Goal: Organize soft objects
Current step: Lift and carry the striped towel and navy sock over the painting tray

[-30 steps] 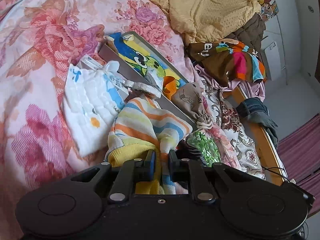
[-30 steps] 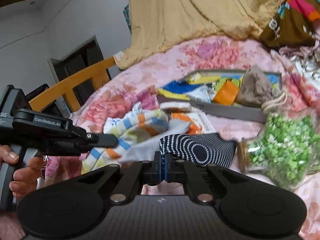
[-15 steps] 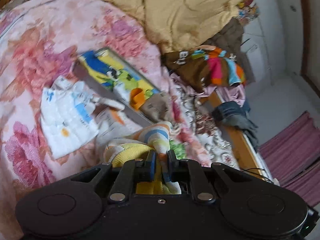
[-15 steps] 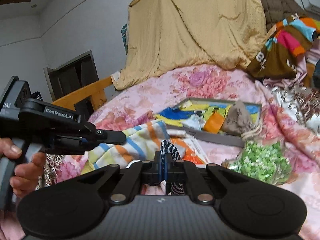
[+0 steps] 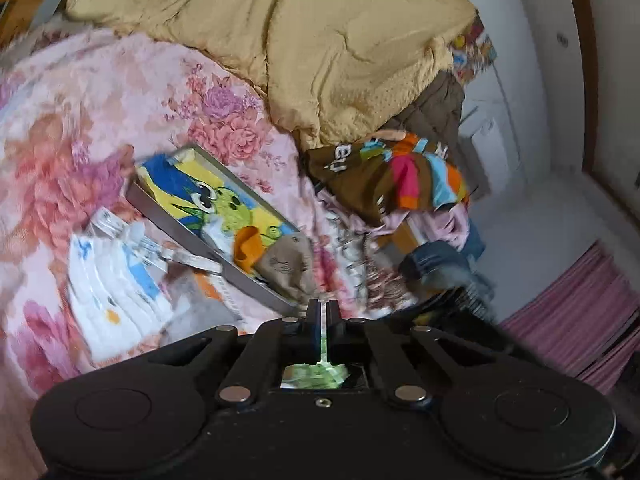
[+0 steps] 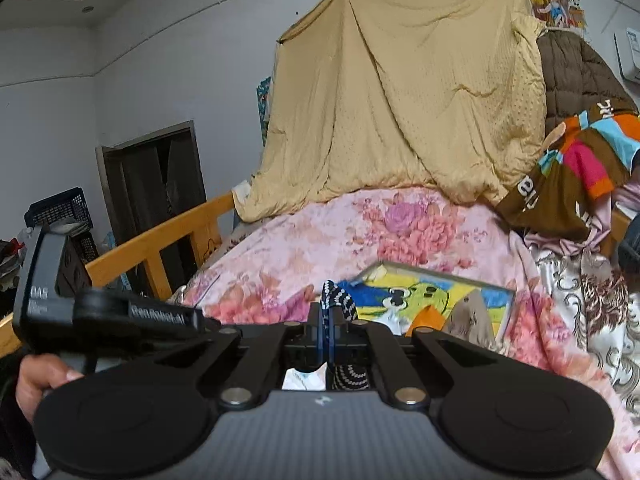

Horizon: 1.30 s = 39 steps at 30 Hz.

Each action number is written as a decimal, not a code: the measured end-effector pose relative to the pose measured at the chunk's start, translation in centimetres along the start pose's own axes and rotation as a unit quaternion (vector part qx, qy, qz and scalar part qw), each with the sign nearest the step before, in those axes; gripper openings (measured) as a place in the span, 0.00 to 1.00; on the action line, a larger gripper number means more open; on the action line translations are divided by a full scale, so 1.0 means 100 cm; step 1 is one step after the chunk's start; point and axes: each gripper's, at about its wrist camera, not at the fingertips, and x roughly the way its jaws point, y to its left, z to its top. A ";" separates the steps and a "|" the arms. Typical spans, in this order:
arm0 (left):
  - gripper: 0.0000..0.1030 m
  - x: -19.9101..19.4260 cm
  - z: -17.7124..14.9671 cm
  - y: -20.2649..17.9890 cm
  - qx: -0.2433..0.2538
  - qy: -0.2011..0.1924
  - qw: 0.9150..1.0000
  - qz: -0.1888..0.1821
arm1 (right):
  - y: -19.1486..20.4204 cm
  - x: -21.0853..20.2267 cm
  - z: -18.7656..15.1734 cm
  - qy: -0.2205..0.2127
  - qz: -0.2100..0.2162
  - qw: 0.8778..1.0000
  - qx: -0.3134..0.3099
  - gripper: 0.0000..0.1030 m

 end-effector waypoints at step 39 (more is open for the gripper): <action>0.06 0.098 -0.082 0.003 0.207 0.254 0.925 0.190 | -0.054 0.068 -0.004 0.007 0.061 0.994 0.086 0.03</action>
